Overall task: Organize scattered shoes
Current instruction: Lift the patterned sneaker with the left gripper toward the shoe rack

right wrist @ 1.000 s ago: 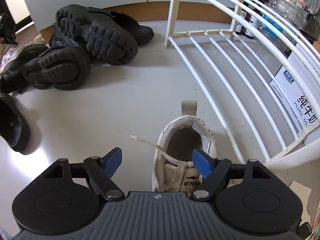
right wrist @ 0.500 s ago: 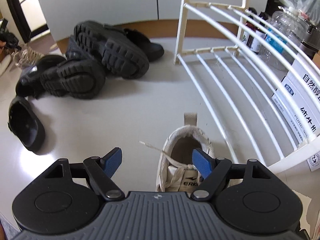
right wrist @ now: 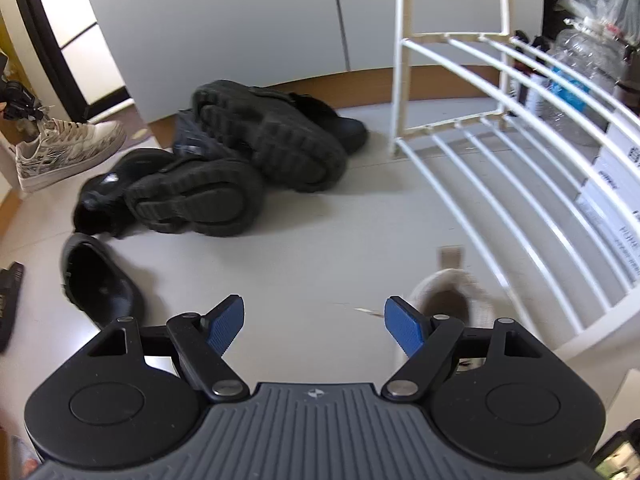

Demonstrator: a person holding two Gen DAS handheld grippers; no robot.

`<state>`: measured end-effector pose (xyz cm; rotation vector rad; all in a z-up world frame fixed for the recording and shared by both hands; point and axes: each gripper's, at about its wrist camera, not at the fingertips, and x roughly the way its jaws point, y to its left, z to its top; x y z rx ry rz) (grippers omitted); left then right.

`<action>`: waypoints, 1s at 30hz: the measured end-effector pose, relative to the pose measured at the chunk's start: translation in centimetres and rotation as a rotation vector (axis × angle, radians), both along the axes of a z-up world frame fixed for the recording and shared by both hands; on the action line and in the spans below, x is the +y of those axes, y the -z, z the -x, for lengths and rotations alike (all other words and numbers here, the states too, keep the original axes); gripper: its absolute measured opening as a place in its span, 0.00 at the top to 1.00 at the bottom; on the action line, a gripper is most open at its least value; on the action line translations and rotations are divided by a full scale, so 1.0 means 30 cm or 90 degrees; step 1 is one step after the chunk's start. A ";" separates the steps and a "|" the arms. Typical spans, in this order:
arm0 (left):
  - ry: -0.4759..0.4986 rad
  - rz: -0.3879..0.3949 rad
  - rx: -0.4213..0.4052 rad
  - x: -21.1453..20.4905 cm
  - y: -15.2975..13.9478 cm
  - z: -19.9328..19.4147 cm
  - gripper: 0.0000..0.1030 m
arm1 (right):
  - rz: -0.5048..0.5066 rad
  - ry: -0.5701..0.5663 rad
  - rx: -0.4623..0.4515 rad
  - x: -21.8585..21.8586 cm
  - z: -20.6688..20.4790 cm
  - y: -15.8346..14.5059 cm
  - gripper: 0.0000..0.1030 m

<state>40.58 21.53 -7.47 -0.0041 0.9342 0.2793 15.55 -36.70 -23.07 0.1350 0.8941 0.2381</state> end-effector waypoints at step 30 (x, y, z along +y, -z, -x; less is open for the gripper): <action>0.222 0.209 -0.011 -0.514 -0.154 0.497 0.93 | -0.073 -0.072 0.006 0.022 0.124 -0.027 0.20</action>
